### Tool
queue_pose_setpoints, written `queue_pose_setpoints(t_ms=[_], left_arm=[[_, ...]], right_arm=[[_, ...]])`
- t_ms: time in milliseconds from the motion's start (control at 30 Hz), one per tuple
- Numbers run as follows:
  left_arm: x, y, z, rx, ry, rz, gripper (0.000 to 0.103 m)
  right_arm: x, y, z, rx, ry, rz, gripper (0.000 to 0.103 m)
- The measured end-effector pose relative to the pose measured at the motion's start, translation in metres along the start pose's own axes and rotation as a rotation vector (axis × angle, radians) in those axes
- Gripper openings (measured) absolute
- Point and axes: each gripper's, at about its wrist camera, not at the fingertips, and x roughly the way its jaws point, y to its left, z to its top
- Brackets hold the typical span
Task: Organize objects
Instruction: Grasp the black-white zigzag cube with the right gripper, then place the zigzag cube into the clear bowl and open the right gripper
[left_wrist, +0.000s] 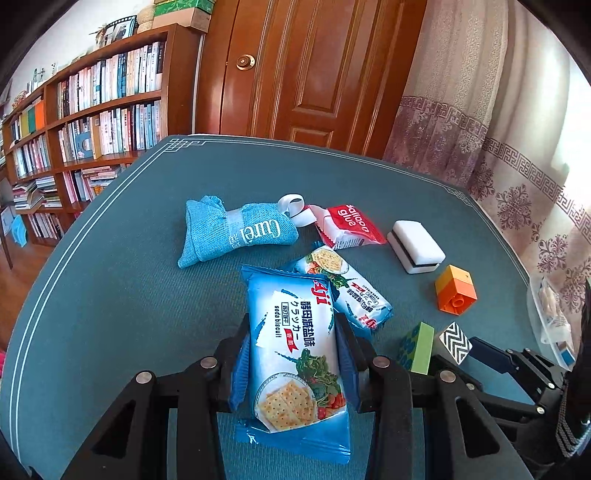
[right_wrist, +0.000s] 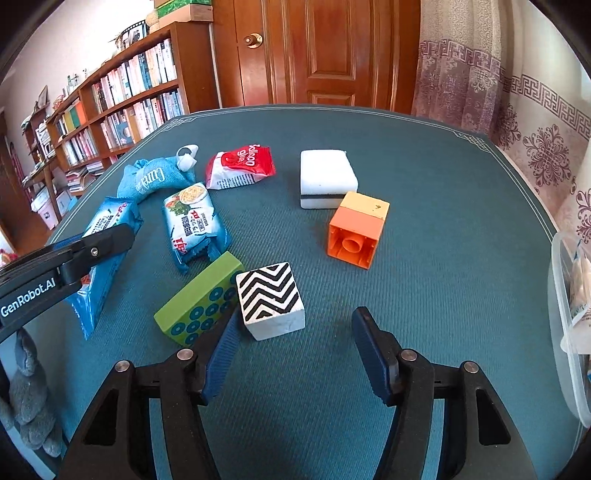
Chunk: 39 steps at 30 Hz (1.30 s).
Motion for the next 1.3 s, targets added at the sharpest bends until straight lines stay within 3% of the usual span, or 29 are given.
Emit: queue_pose_setpoints(t_ms=[67,267,800,1300], left_arm=[[0.000,-0.001,0.000,0.001,0.001,-0.003,0.043],[-0.001,-0.004,-0.001,0.004,0.001,-0.016,0.043],[-0.010,-0.011,-0.003,0.014,-0.010,-0.059,0.043],[-0.011,-0.020,-0.005,0.037,-0.010,-0.065,0.043]], right_arm=[[0.002,0.001,0.002,0.001,-0.004,0.001,0.054],[0.001,0.007,0.002,-0.012,-0.007,0.026,0.031],[-0.043,-0.021,-0.015,0.091,-0.064,-0.009,0.031],[-0.107,-0.096,-0.045,0.237,-0.130,-0.169,0.031]])
